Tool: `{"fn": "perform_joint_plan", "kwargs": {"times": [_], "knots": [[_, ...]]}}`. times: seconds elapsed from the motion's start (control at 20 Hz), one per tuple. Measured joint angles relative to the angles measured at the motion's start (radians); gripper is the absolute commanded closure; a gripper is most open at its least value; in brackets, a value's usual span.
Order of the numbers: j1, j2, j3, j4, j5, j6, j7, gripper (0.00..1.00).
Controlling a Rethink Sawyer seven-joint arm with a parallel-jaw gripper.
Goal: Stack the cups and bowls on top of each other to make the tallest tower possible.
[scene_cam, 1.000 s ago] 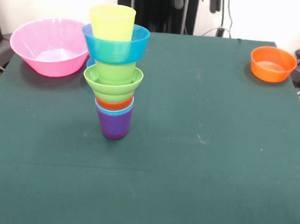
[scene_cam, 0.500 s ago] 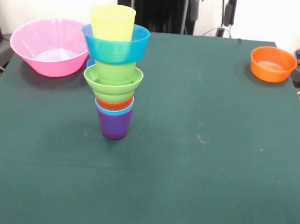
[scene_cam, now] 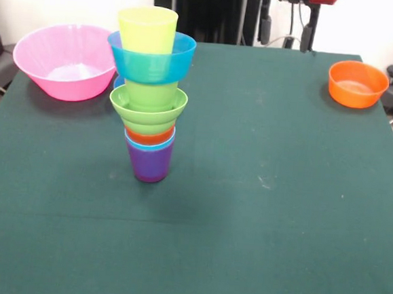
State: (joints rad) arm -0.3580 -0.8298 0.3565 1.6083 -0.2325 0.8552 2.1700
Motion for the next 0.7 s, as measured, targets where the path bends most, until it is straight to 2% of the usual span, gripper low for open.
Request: {"fn": "perform_joint_plan", "kwargs": {"times": [0.3, 0.7], "knots": [[0.089, 0.000, -0.071, 0.048, 0.001, -0.076, 0.049, 0.00], [0.208, 0.000, -0.150, 0.079, 0.001, -0.123, 0.107, 0.00]]}}
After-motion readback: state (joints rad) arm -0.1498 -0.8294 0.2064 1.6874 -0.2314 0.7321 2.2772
